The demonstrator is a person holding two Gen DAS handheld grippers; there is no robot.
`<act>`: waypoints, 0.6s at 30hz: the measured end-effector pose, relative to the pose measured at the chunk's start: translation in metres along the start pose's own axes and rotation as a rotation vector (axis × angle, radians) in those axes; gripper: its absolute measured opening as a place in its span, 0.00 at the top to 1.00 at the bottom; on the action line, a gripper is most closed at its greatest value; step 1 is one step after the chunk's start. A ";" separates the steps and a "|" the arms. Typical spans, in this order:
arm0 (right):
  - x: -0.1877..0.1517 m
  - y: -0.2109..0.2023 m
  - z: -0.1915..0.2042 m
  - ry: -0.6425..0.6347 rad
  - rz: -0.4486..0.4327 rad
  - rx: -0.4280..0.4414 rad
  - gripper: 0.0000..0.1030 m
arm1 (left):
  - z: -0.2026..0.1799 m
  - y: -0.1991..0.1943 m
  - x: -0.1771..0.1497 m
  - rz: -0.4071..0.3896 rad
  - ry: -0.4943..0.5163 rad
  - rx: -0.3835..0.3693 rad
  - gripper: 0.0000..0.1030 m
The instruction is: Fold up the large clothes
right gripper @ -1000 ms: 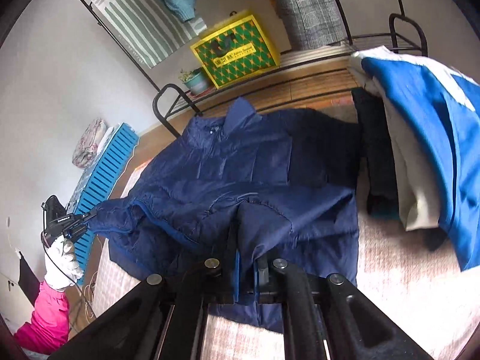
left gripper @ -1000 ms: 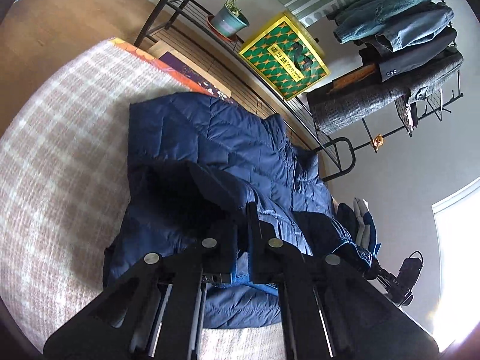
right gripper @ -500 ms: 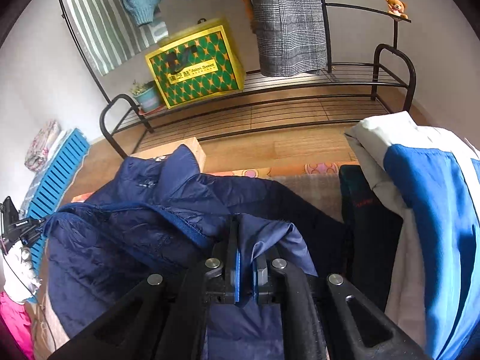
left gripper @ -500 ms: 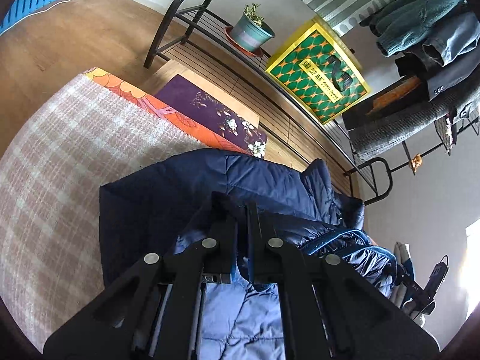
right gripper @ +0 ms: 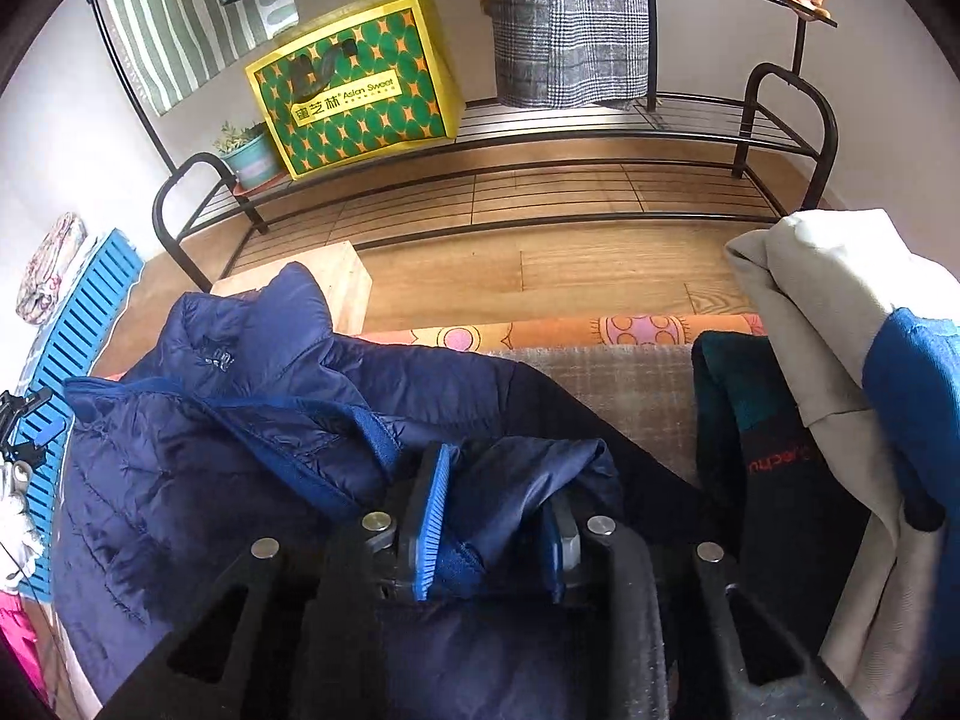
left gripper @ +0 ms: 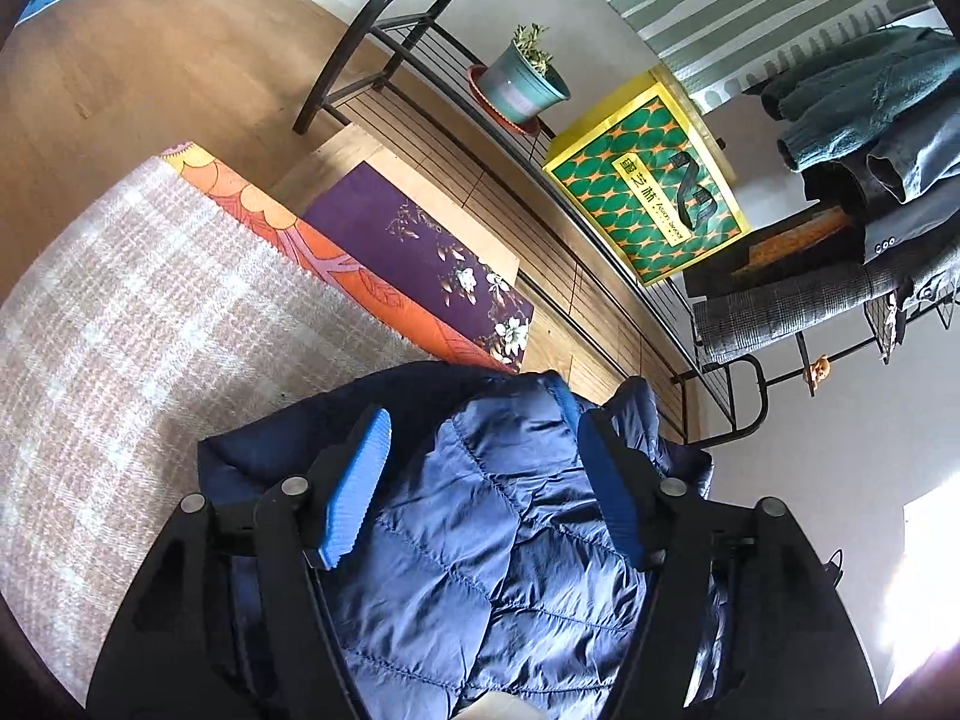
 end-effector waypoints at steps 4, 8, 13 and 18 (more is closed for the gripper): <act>0.006 -0.012 -0.001 0.019 -0.046 -0.010 0.41 | -0.001 -0.006 -0.010 0.016 0.078 0.056 0.36; 0.006 -0.042 0.009 -0.022 -0.147 -0.077 0.30 | -0.012 -0.007 -0.029 0.027 0.165 0.087 0.36; -0.023 -0.042 0.068 -0.302 -0.161 -0.097 0.37 | -0.040 0.009 -0.043 -0.018 0.344 0.182 0.36; -0.038 0.001 0.105 -0.446 -0.134 -0.173 0.37 | -0.041 0.041 -0.050 -0.019 0.434 0.331 0.36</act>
Point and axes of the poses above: each gripper's, at about its wrist camera, not at the fingertips, and y roughly the way its jaws point, z to its left, x to its top, the point moved 2 cm from there along y, roughly the way its jaws point, and after that the axes turned 4 degrees about y, right-handed, at the moved point
